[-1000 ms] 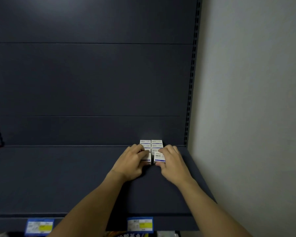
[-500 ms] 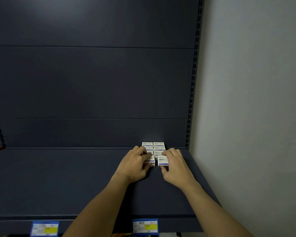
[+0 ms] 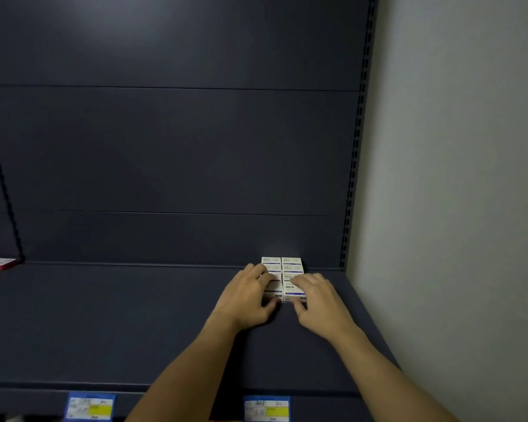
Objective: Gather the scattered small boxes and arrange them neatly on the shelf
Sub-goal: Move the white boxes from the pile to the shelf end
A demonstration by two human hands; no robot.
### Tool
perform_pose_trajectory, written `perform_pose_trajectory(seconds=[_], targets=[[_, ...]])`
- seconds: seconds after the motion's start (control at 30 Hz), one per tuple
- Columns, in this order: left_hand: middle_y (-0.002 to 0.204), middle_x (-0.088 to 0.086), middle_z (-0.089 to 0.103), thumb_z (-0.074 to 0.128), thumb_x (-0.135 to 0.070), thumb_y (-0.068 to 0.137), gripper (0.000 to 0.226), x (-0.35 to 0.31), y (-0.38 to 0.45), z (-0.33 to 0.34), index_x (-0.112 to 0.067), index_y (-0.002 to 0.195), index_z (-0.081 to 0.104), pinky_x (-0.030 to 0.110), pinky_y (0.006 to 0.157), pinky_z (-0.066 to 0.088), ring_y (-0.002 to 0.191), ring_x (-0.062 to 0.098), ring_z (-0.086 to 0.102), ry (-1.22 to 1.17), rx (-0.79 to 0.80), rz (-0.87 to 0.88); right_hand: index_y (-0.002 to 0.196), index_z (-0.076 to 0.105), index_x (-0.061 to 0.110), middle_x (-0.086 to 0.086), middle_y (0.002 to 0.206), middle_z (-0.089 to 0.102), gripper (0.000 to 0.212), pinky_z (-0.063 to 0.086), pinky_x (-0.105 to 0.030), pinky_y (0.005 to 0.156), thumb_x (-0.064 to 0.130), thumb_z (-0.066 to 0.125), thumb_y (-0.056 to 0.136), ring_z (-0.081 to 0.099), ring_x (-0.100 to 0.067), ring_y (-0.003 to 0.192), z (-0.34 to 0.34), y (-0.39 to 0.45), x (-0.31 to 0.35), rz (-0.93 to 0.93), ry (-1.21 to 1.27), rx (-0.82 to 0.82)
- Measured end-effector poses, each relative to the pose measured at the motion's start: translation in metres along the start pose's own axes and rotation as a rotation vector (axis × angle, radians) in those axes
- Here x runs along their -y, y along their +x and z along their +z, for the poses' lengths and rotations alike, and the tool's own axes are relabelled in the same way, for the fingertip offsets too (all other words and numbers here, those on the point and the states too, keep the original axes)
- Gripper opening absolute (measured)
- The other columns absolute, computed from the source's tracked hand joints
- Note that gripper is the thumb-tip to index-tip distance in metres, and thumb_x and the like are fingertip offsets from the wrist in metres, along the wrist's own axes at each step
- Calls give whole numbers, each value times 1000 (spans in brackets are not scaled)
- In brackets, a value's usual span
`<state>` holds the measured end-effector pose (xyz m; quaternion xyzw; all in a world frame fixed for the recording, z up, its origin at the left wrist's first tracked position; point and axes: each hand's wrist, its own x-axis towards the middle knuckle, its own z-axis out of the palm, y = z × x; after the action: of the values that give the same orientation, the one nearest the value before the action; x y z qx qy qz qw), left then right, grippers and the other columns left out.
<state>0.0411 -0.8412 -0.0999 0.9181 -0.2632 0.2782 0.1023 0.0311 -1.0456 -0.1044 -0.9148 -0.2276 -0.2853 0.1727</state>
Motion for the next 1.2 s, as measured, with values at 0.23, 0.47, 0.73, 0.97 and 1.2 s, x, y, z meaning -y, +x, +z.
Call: perform_pose_trajectory(seconds=[0.23, 0.47, 0.73, 0.97, 1.2], targets=[[121, -6, 54, 44, -56, 88, 57, -5, 6, -3, -20, 130, 58, 32, 92, 44, 105, 16, 48, 119, 48, 14, 134, 60, 20, 5, 136, 56, 43, 39, -33, 104, 33, 56, 93, 45, -19, 123, -1, 0, 0, 30, -114, 36], [121, -4, 52, 37, -61, 85, 61, -4, -10, -25, -22, 128, 55, 34, 92, 44, 106, 16, 47, 221, 86, -77, 153, 29, 20, 6, 150, 38, 67, 31, -37, 109, 39, 52, 93, 33, -20, 129, -19, -5, 8, 102, -137, 182], [129, 4, 52, 47, -42, 96, 45, 13, -33, -84, -16, 132, 54, 39, 98, 42, 119, 25, 49, 349, 251, -302, 147, 35, 19, 1, 142, 44, 72, 31, -38, 106, 41, 61, 84, 36, -22, 126, -50, 14, 30, 18, -151, 231], [116, 2, 57, 50, -32, 88, 29, 33, -71, -130, -17, 107, 66, 40, 81, 55, 100, 28, 61, 359, 323, -533, 135, 46, 15, -3, 134, 51, 60, 32, -39, 106, 41, 60, 83, 40, -26, 123, -48, 29, 71, -68, -205, 327], [120, 3, 57, 48, -36, 94, 30, 54, -121, -171, -20, 112, 65, 38, 83, 51, 103, 29, 60, 413, 315, -660, 136, 48, 13, -6, 133, 54, 57, 33, -42, 108, 43, 55, 88, 44, -27, 124, -37, 39, 127, -155, -174, 351]])
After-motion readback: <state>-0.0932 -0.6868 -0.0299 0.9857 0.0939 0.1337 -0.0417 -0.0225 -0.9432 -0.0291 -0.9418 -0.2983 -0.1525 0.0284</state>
